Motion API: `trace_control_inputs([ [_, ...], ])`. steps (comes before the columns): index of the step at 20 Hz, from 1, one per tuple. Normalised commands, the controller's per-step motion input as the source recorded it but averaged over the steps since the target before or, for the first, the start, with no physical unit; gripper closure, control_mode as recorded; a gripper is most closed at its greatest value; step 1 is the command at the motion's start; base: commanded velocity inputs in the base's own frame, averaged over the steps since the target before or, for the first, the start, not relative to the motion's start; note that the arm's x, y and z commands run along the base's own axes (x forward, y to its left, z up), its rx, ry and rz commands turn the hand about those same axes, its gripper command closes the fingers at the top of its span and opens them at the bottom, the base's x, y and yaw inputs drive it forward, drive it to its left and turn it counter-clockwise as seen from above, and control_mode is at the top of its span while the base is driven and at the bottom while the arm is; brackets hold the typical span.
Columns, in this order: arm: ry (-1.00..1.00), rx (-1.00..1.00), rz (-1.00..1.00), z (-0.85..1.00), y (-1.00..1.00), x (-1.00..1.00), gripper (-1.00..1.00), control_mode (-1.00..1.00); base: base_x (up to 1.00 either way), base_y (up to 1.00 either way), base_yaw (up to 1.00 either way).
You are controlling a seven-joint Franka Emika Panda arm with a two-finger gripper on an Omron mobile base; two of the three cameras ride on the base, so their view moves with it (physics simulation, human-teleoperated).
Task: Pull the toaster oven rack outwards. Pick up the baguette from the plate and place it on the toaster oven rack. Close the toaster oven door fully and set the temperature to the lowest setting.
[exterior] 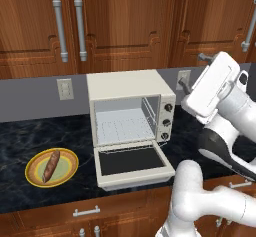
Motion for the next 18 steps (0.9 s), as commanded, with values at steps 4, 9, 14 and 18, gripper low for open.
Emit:
trace_control_inputs([
  [4, 0.05, 0.0, 0.0, 0.0, 0.0, 0.01, -1.0, -1.0, 0.0, 0.0, 0.0],
  [9, 0.27, 0.0, 0.05, -0.02, -0.01, 0.0, -1.0, -1.0, 0.0, 0.0, 0.0],
  [14, 0.61, -0.15, 0.04, -0.43, 0.0, -0.05, -1.0, -1.0, 0.0, 0.0, 0.0],
  [18, 0.68, -0.23, 0.04, -0.37, 0.0, -0.25, -1.0, -1.0, 0.0, 0.0, 0.0],
])
